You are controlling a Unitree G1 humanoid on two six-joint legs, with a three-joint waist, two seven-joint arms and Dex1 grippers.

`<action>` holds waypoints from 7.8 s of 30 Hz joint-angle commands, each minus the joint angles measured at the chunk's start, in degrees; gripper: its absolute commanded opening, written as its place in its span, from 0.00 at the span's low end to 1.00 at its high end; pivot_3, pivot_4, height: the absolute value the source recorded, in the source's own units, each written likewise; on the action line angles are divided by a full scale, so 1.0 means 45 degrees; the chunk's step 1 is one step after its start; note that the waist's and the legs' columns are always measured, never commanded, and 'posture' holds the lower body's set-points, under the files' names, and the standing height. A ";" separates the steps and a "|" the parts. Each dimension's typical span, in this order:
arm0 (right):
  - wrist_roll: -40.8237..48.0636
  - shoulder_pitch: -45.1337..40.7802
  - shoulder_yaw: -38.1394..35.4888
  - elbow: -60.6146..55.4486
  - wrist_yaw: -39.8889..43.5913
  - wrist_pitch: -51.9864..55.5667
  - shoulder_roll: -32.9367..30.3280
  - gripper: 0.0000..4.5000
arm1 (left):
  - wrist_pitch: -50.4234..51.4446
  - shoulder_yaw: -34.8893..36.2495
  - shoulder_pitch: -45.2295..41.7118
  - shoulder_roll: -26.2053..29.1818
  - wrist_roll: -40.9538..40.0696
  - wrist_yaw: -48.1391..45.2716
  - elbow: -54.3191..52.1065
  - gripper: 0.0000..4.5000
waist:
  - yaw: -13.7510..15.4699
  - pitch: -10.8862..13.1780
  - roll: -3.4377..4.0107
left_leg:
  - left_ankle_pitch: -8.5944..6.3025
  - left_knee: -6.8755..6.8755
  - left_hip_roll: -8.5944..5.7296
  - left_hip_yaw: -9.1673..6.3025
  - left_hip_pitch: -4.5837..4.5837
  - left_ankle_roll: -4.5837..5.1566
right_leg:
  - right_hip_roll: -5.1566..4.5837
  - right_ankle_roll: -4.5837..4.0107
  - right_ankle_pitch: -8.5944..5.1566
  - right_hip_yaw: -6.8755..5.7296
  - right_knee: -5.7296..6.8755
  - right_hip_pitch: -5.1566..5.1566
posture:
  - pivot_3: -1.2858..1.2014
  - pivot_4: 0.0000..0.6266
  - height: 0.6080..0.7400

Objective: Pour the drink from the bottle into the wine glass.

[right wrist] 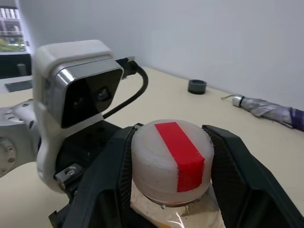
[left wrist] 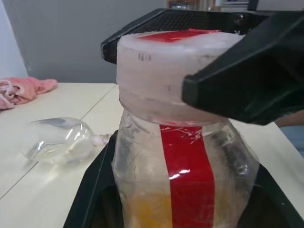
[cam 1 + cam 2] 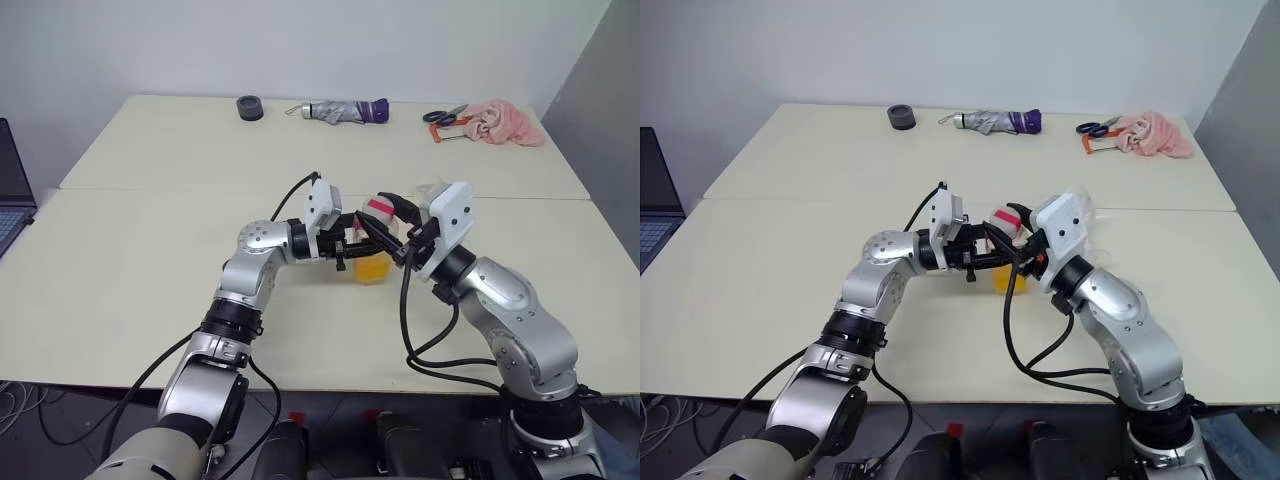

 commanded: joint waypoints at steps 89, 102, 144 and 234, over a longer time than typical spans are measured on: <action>0.2739 -0.1104 -0.2308 -0.0115 0.3754 0.1477 -0.3140 1.00 | 0.0936 0.0094 -0.0547 0.0964 -0.0463 -0.1552 -0.1186 0.40 | 0.0015 0.0022 0.0024 | -0.0002 -0.0010 -0.0002 -0.0024 -0.0021 0.0004 | -0.0049 -0.0010 -0.0010 -0.0025 0.0000 -0.0006 | 0.52 0.24 1.00; 0.0348 -0.1507 0.0233 -0.1258 0.0161 0.1454 -0.1609 1.00 | 0.0402 0.0018 -0.1168 0.0805 -0.0149 -0.1972 0.0208 0.40 | -0.0007 0.0021 0.0024 | 0.0000 -0.0002 0.0005 -0.0015 -0.0007 0.0001 | 0.0012 -0.0009 -0.0010 -0.0011 0.0006 -0.0006 | 0.52 0.24 1.00; 0.1892 -0.0851 -0.1512 -0.1473 0.0301 0.2099 -0.2617 1.00 | -0.0346 0.0034 -0.1061 0.1044 0.0137 -0.1938 0.0578 0.40 | 0.0004 0.0021 0.0024 | -0.0001 -0.0003 0.0004 -0.0014 -0.0009 0.0003 | 0.0009 -0.0010 -0.0010 -0.0010 0.0006 -0.0006 | 0.52 0.24 1.00; 0.0678 -0.0840 -0.0661 -0.1375 -0.0105 0.1765 -0.2209 1.00 | -0.0579 0.0052 -0.1124 0.1058 0.0293 -0.1959 0.0792 0.40 | 0.0012 0.0021 0.0024 | -0.0001 -0.0002 0.0004 -0.0014 -0.0010 0.0003 | 0.0009 -0.0011 -0.0009 -0.0009 0.0004 -0.0006 | 0.52 0.24 1.00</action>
